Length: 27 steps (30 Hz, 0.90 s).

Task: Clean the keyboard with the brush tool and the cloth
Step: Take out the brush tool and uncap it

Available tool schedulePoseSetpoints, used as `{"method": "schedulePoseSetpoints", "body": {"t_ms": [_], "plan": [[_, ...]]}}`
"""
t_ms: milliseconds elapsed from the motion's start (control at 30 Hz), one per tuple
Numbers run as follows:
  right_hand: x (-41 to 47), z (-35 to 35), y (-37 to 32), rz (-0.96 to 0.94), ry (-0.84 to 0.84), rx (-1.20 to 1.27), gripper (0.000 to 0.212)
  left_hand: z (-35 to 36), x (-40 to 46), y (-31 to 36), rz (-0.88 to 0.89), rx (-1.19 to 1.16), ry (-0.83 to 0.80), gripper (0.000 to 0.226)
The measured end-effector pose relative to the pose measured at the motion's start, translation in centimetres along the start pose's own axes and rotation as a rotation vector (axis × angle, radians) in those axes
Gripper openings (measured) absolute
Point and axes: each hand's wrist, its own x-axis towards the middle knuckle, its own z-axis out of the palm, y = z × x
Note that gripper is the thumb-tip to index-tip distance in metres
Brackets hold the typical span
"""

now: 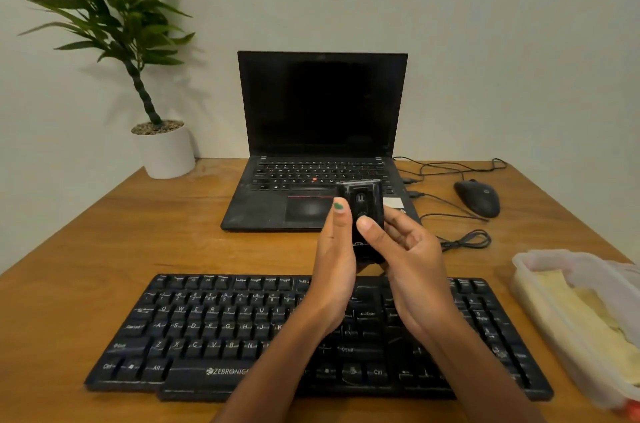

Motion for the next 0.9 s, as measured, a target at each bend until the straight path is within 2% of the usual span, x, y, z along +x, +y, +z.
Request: {"method": "schedulePoseSetpoints", "body": {"t_ms": [167, 300, 333, 433, 467, 533, 633, 700, 833, 867, 900], "plan": [[-0.2, 0.3, 0.1, -0.001, 0.01, 0.006, 0.062, 0.0, 0.1, -0.4, -0.017, 0.054, 0.002, 0.101], [-0.3, 0.3, 0.1, -0.012, -0.005, 0.01, 0.055, 0.4, -0.6, 0.1, 0.007, 0.098, 0.017, 0.038], [-0.4, 0.3, 0.1, -0.016, -0.008, 0.01, 0.051, 0.4, -0.8, 0.3, 0.008, 0.098, 0.004, 0.034], [-0.4, 0.3, 0.0, -0.039, -0.015, -0.007, 0.036, 0.6, -0.7, 0.3, 0.024, 0.109, 0.002, 0.06], [-0.5, 0.4, 0.0, -0.048, -0.017, -0.009, 0.032, 0.5, -0.6, 0.1, 0.026, 0.121, 0.004, 0.061], [-0.5, 0.4, 0.0, -0.062, -0.01, 0.002, 0.025, 0.6, -0.7, 0.2, 0.037, 0.136, -0.016, 0.044], [-0.6, 0.5, 0.0, -0.073, 0.004, 0.022, 0.021, 0.7, -0.9, 0.3, 0.064, 0.165, -0.028, 0.056], [-0.7, 0.7, -0.1, -0.085, 0.027, 0.027, 0.023, 0.9, -1.3, 0.4, 0.08, 0.165, -0.034, 0.026], [-0.5, 0.7, -0.1, -0.072, 0.101, 0.082, 0.036, 1.2, -1.5, 0.2, 0.104, 0.171, -0.084, 0.014], [-0.5, 0.7, -0.1, -0.064, 0.109, 0.095, 0.039, 1.2, -1.3, -0.1, 0.121, 0.175, -0.088, 0.023], [-0.5, 0.6, -0.1, -0.064, 0.112, 0.099, 0.039, 1.2, -1.3, -0.3, 0.165, 0.189, -0.097, 0.046]]}}
